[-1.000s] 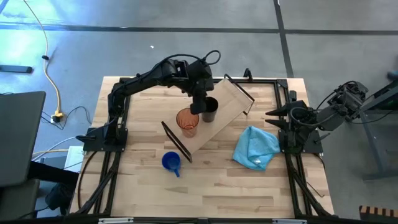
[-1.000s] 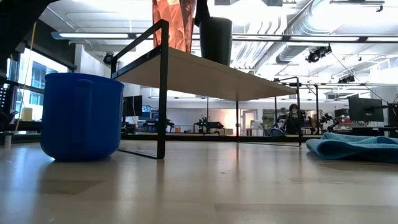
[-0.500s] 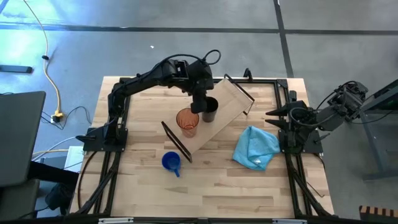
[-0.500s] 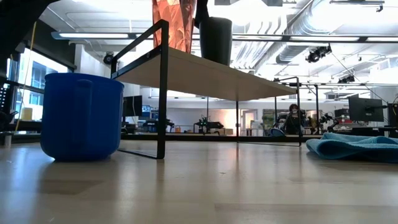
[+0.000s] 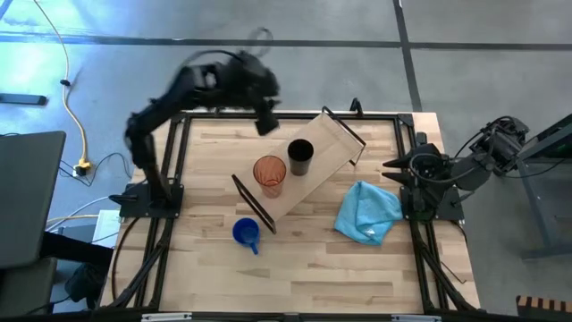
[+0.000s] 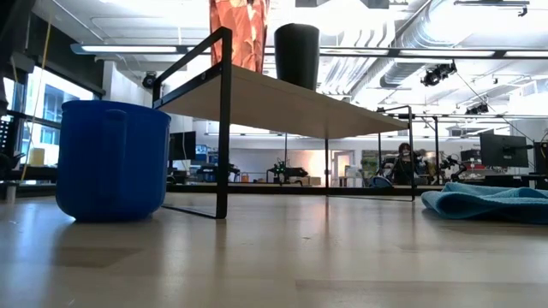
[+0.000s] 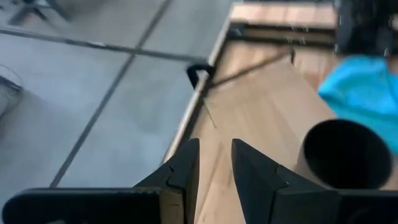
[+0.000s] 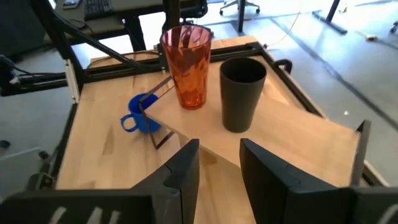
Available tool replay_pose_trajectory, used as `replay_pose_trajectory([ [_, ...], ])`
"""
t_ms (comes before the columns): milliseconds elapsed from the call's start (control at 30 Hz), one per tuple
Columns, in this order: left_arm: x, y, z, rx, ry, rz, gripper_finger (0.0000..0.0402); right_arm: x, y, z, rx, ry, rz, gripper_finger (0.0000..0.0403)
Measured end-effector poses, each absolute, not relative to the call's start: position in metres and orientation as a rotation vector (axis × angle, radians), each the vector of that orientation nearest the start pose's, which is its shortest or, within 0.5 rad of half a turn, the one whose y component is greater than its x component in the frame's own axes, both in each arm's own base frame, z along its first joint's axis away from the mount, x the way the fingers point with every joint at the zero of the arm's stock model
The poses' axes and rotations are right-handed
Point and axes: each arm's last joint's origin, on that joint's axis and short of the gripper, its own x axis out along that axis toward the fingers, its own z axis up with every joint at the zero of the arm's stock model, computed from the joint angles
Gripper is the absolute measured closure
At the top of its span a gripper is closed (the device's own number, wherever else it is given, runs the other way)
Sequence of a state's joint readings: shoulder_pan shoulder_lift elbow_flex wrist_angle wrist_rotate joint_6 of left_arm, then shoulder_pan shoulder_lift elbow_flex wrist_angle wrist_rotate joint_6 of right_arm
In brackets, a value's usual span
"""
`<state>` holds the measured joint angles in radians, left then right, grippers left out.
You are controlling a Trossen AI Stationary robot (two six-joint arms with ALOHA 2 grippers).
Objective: Stack small to large cups/mugs on shelf
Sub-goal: Put the blue mug on the shelf
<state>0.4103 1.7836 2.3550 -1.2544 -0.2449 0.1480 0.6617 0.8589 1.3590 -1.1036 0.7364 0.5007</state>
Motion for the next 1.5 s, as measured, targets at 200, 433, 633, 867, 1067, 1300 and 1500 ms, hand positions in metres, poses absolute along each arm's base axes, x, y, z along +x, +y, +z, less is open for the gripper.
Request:
replay_pose_trajectory([
  [200, 0.234, 0.107, 0.528, 0.022, 0.556, 0.543, 0.0318, 0.103, 0.057, 0.420, 0.168, 0.458, -0.167, 0.0297],
  [433, 0.176, 0.079, 0.542, -0.108, 0.540, 0.450, 0.0318, 0.131, 0.080, 0.408, 0.220, 0.551, -0.157, 0.0297],
  [633, 0.146, 0.063, 0.541, -0.173, 0.603, 0.375, 0.0318, 0.170, 0.112, 0.386, 0.197, 0.653, -0.166, 0.0297],
  [867, 0.131, 0.053, 0.544, -0.157, 0.585, 0.266, 0.0318, 0.218, 0.147, 0.353, 0.226, 0.716, -0.177, 0.0297],
  [1067, 0.121, 0.048, 0.547, -0.068, 0.568, 0.219, 0.0318, 0.256, 0.168, 0.317, 0.282, 0.763, -0.229, 0.0297],
  [1300, 0.112, 0.043, 0.549, 0.027, 0.551, 0.167, 0.0318, 0.300, 0.189, 0.274, 0.339, 0.751, -0.248, 0.0297],
  [1500, 0.101, 0.038, 0.552, 0.018, 0.523, 0.161, 0.0318, 0.324, 0.203, 0.241, 0.355, 0.758, -0.218, 0.0297],
])
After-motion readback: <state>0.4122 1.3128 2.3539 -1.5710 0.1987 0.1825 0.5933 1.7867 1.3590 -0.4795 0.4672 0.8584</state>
